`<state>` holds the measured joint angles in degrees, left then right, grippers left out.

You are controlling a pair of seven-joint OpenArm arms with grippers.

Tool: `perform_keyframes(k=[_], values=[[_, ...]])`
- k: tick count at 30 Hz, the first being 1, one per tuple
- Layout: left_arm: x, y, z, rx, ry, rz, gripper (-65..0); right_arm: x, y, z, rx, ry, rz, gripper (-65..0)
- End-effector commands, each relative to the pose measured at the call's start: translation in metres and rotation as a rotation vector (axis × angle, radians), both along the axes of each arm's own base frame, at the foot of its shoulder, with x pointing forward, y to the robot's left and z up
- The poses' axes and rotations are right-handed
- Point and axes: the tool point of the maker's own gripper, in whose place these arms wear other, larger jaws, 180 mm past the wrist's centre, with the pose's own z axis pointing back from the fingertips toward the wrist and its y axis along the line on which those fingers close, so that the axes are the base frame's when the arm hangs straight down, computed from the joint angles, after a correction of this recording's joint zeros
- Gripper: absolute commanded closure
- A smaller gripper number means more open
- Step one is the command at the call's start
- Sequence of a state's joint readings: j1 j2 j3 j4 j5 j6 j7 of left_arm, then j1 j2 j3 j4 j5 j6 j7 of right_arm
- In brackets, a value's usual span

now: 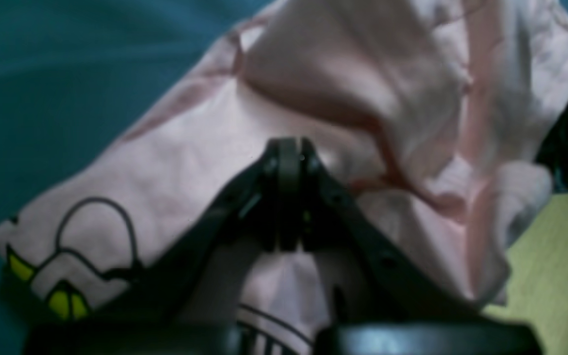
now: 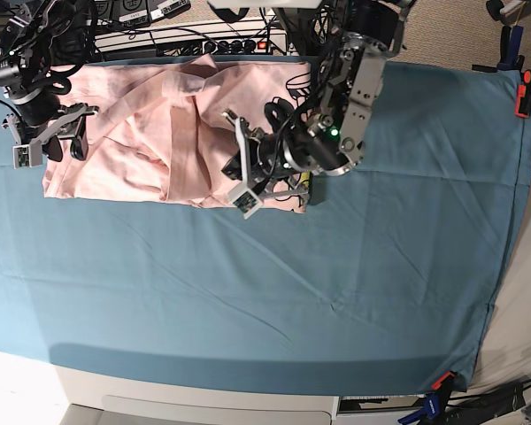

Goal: Fold the T-shirt properly
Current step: 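Fold the strip end toward the right gripper with the left gripper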

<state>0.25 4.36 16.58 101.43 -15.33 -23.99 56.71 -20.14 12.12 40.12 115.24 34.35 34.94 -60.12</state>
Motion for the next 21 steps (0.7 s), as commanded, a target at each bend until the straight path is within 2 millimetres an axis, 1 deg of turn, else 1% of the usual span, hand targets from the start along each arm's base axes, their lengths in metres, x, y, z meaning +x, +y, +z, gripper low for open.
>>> perform_keyframes(k=[1, 3, 6, 8, 11, 14, 16, 19, 21], values=[[0.005, -0.008, 0.011, -0.044, -0.028, 0.000, 0.0, 0.006, -0.001, 0.014, -0.014, -0.054, 0.011, -29.3], [0.006, -0.012, 0.003, -0.039, -0.023, -0.001, 0.0, 0.006, -0.001, 0.014, -0.014, -0.053, 0.011, -29.3], [0.009, -0.022, -0.003, -0.043, -0.021, -0.003, 0.0, 0.006, -0.001, 0.014, -0.015, -0.053, 0.011, -29.3], [0.012, -0.031, -0.002, -0.043, -0.028, -0.007, 0.0, 0.006, -0.001, 0.014, -0.015, -0.053, 0.011, -29.3], [0.015, -0.052, 0.006, -0.041, -0.060, -0.039, 0.0, 0.006, -0.001, 0.014, -0.014, -0.054, 0.011, -29.3], [0.018, -0.070, 0.006, -0.035, -0.081, -0.063, 0.0, 0.007, 0.000, 0.015, -0.010, -0.058, 0.013, -29.3], [0.018, -0.081, 0.000, -0.001, -0.099, -0.088, 0.0, 0.007, -0.001, 0.015, -0.011, -0.058, 0.012, -29.3], [0.018, -0.089, -0.013, 0.062, -0.132, -0.127, 0.0, 0.007, -0.001, 0.015, -0.011, -0.059, 0.013, -29.3], [0.016, -0.094, -0.015, 0.063, -0.127, -0.155, 0.0, 0.007, 0.000, 0.015, -0.010, -0.060, 0.013, -29.3]])
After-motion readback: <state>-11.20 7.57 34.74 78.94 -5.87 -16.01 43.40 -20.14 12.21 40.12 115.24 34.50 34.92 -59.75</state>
